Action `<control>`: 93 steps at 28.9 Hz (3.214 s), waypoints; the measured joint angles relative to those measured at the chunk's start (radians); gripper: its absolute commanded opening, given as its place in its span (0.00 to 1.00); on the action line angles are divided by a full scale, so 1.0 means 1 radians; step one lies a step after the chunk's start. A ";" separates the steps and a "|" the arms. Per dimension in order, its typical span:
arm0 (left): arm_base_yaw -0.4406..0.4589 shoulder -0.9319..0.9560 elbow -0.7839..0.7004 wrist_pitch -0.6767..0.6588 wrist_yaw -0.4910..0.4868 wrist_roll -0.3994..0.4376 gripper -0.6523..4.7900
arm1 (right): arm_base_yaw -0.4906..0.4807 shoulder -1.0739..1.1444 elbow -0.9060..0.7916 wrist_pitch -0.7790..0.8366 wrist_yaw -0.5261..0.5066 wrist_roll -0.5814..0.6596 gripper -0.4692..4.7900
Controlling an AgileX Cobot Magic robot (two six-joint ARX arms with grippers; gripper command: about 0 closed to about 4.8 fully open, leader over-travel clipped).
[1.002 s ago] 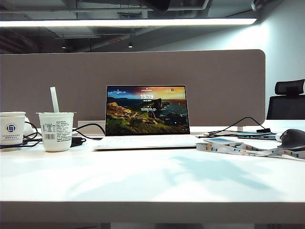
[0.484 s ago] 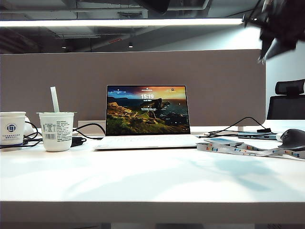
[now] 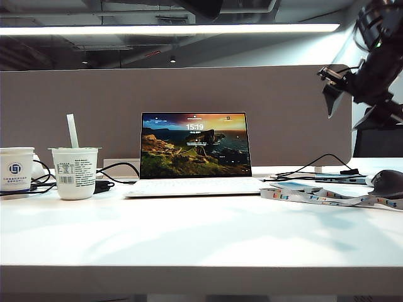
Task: Pick up the black phone, pick up the charger plug, insert the charger plug into the phone's charging port, and finally place the connected phone back on the desk.
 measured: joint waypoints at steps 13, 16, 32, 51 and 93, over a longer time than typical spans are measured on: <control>0.000 0.000 0.000 -0.002 0.000 -0.005 0.11 | -0.039 0.227 0.260 -0.040 -0.056 0.249 0.61; 0.000 0.000 0.000 -0.003 0.000 -0.005 0.11 | -0.050 0.269 0.290 -0.073 -0.058 0.299 0.61; 0.000 0.000 0.000 -0.002 0.000 -0.005 0.11 | -0.066 0.380 0.311 -0.018 -0.097 0.475 0.61; 0.000 0.000 0.000 -0.002 -0.006 -0.005 0.11 | -0.080 0.391 0.586 -0.133 -0.246 0.175 0.58; 0.000 0.000 0.000 0.005 -0.008 -0.005 0.11 | -0.101 0.527 0.663 -0.493 -0.405 -1.727 0.67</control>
